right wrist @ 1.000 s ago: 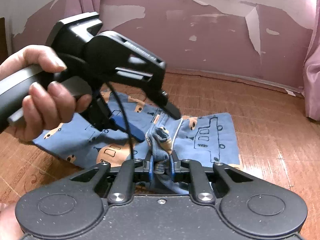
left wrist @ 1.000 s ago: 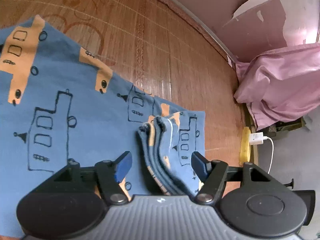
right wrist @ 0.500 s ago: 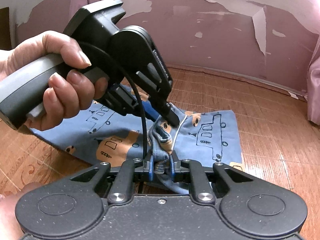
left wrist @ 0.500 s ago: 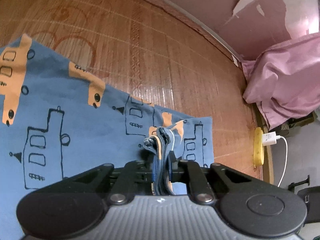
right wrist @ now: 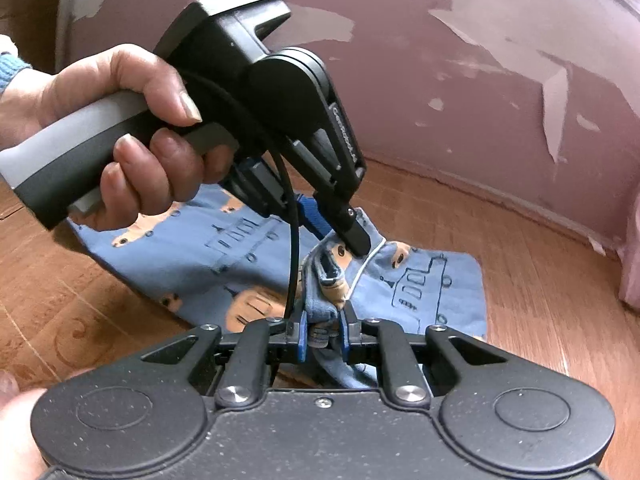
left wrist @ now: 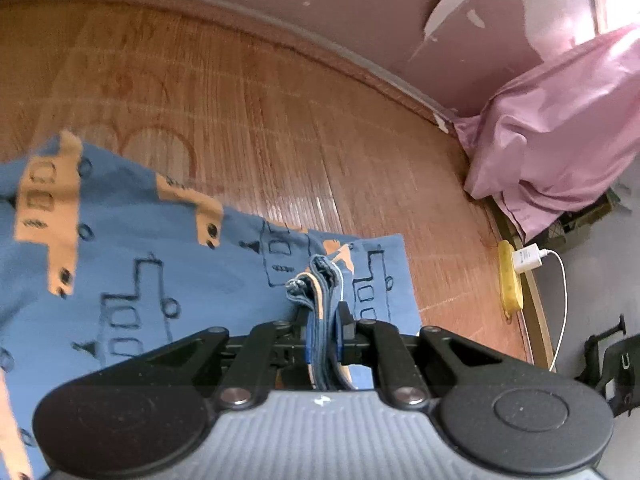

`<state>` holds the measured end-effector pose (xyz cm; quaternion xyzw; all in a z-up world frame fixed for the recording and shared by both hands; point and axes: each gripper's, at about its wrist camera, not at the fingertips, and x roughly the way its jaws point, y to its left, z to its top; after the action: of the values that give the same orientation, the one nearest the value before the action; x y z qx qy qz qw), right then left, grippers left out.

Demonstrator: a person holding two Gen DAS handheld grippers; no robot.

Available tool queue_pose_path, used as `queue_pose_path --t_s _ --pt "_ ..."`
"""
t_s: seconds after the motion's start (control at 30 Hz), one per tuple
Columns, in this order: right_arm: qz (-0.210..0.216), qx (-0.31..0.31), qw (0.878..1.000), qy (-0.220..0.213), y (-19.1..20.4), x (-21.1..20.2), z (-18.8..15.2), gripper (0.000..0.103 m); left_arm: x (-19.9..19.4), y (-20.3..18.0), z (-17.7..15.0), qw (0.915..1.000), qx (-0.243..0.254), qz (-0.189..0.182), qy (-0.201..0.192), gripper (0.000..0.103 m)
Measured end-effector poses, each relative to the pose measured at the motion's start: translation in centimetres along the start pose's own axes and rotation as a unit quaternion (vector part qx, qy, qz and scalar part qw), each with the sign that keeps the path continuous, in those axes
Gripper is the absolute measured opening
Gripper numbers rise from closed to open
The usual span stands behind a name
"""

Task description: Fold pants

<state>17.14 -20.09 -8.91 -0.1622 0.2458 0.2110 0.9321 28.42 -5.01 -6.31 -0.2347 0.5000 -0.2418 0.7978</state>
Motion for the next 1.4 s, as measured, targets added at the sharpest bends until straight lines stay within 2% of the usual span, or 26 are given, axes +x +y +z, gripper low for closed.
queue_pose_path --t_s 0.23,0.43,0.63,0.9,0.97,1.0,1.03,1.07,1.1,1.13,1.2,1.27,1.33,1.4 --pt "0.035 -0.034 0.999 -0.014 2.5 0.4 3.2 0.016 -3.9 1.6 0.5 0.9993 0.02 0.006 -0.032 0.011" --pt "0.073 -0.073 0.994 -0.023 6.0 1.2 5.5 0.016 -7.3 4.7 0.1 0.9981 0.005 0.021 -0.058 0.011" --pt "0.109 -0.11 0.988 -0.014 10.1 2.7 6.7 0.016 -10.0 8.6 -0.9 0.996 -0.021 0.037 -0.079 0.011" --pt "0.119 -0.16 0.979 0.03 13.1 5.3 5.6 0.02 -9.1 11.5 -2.2 0.9948 -0.007 0.081 -0.06 0.014" --pt "0.114 -0.17 0.979 0.023 13.1 5.1 5.4 0.025 -9.0 11.2 -2.3 0.9938 0.009 0.091 -0.064 0.025" --pt "0.115 -0.171 0.978 0.018 12.7 4.8 5.4 0.035 -9.3 10.8 -2.4 0.9926 0.019 0.099 -0.069 0.029" --pt "0.116 -0.17 0.979 0.013 12.0 4.3 5.5 0.05 -9.4 10.3 -2.5 0.991 0.031 0.108 -0.073 0.036" --pt "0.116 -0.165 0.979 0.01 11.1 3.8 5.6 0.06 -9.8 9.8 -2.7 0.9881 0.049 0.121 -0.082 0.048" --pt "0.115 -0.155 0.981 0.004 9.6 3.1 5.6 0.077 -10.1 9.2 -2.9 0.9849 0.062 0.135 -0.089 0.057" --pt "0.11 -0.14 0.984 0.002 8.1 2.4 5.5 0.089 -10.5 8.8 -3.2 0.9812 0.075 0.147 -0.099 0.072" --pt "0.078 -0.103 0.992 0.004 4.5 1.8 5.4 0.094 -11.5 7.6 -4.2 0.972 0.107 0.162 -0.132 0.077" --pt "0.028 -0.057 0.998 0.013 1.1 2.1 5.2 0.094 -11.8 6.5 -4.8 0.9666 0.129 0.166 -0.147 0.083" --pt "-0.006 -0.005 0.999 0.031 -2.0 3.5 4.9 0.088 -11.3 5.5 -5.4 0.9635 0.143 0.165 -0.154 0.084" --pt "-0.029 0.018 0.999 0.04 -3.5 4.8 4.4 0.08 -9.7 4.4 -5.9 0.9549 0.173 0.196 -0.141 0.084"
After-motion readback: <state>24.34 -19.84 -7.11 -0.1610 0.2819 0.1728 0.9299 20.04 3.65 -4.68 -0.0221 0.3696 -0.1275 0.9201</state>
